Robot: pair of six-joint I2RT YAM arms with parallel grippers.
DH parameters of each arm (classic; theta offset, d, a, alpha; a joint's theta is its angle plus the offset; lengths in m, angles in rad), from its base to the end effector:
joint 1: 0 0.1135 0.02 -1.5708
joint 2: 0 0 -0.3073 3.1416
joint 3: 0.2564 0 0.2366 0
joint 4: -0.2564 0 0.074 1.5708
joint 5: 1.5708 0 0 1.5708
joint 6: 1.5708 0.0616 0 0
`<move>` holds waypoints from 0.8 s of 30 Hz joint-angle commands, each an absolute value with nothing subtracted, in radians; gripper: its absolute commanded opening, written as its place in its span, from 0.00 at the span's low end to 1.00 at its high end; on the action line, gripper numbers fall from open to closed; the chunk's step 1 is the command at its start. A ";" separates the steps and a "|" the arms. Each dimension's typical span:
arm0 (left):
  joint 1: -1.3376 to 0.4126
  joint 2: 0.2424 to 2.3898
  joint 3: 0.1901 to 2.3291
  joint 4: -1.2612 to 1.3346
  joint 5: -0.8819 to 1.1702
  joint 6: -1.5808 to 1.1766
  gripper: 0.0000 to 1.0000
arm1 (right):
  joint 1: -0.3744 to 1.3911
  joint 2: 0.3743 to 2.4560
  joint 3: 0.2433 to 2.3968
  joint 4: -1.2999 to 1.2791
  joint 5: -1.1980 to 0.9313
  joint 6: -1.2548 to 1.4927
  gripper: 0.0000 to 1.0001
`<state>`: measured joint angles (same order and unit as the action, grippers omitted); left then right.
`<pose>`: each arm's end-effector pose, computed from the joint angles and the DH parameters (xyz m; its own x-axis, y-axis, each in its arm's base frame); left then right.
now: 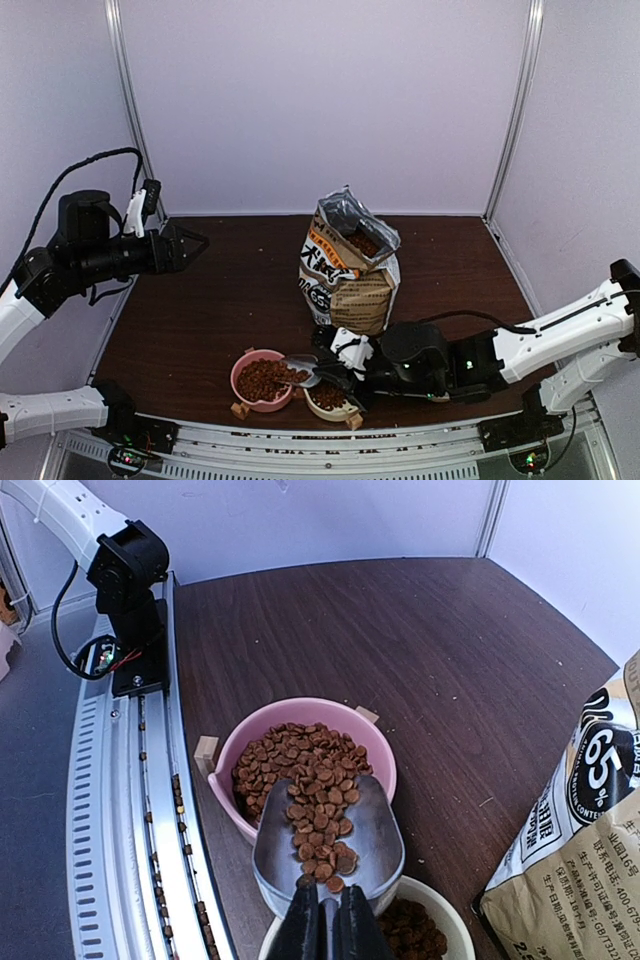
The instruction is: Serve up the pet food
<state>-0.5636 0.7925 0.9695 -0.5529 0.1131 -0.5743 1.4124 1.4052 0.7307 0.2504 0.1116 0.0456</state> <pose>0.1186 -0.0832 0.3821 -0.5971 -0.2612 -0.7584 0.3516 0.7646 -0.5401 0.0555 0.3039 0.2649 -0.1089 -0.3942 -0.9126 -0.9614 0.2753 -0.0042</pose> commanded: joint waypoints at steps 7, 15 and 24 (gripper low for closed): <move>-0.558 0.796 0.991 -0.538 0.135 -0.551 0.98 | 1.404 1.374 0.819 0.104 0.101 -0.003 0.00; -0.558 0.780 0.980 -0.538 0.141 -0.554 0.98 | 1.404 1.389 0.909 -0.039 0.066 -0.037 0.00; -0.558 0.768 0.965 -0.538 0.150 -0.557 0.98 | 1.404 1.441 1.064 -0.259 0.058 -0.108 0.00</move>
